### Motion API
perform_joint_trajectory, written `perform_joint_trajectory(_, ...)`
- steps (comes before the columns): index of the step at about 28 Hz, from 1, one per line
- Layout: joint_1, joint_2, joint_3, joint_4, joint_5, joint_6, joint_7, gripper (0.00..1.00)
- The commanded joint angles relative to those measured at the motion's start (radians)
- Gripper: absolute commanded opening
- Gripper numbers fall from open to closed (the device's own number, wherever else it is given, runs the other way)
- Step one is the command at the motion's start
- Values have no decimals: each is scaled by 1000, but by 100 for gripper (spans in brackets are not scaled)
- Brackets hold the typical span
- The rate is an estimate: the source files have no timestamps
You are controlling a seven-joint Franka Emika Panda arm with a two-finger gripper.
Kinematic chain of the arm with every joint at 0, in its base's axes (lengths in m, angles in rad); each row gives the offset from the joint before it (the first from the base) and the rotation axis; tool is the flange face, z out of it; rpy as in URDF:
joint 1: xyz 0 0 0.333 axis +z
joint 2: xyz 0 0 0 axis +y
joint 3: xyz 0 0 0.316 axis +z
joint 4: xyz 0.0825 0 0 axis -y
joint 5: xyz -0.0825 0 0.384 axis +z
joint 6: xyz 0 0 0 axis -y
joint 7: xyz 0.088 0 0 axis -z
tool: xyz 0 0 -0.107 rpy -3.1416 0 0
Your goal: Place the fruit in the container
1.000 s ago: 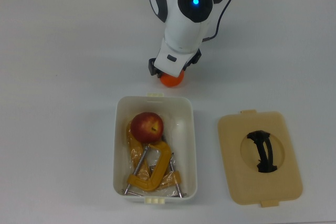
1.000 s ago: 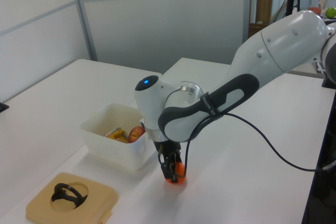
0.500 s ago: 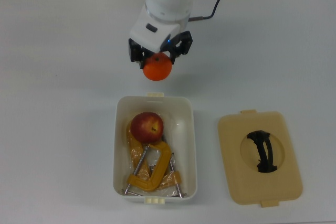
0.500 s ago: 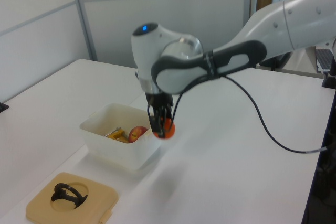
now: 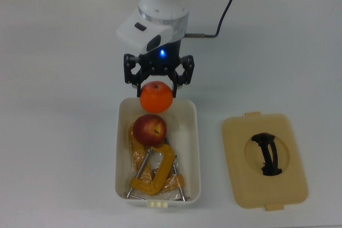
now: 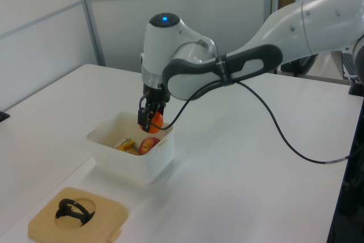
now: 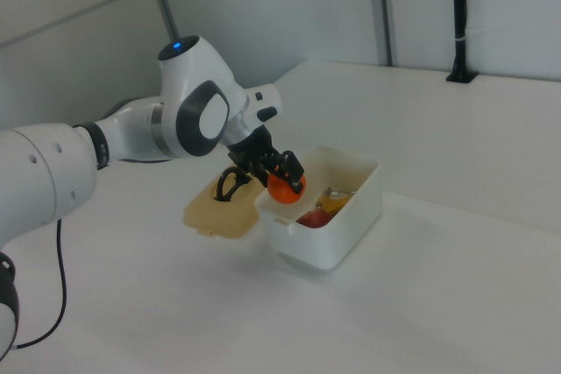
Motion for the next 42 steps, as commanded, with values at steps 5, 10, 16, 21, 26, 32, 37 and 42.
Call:
perform_joint_trajectory(5,7,18,-8,-19,-40,88,125,100)
perform_joint_trajectory(10,8,7,-6,-19,-37,77,145,100)
perform_joint_trajectory(16,5,-49,-4,-34,-26,-79,126,100)
perform_joint_trajectory(21,-2,-118,-3,-36,43,-268,54,100)
perform_joint_trajectory(26,-38,-189,-8,-34,136,-443,-90,100)
perform_joint_trajectory(32,-71,-306,-34,-60,198,-538,-134,100)
perform_joint_trajectory(37,-61,-384,-98,-109,238,-546,-150,100)
perform_joint_trajectory(42,-61,-418,-124,-128,239,-593,-153,100)
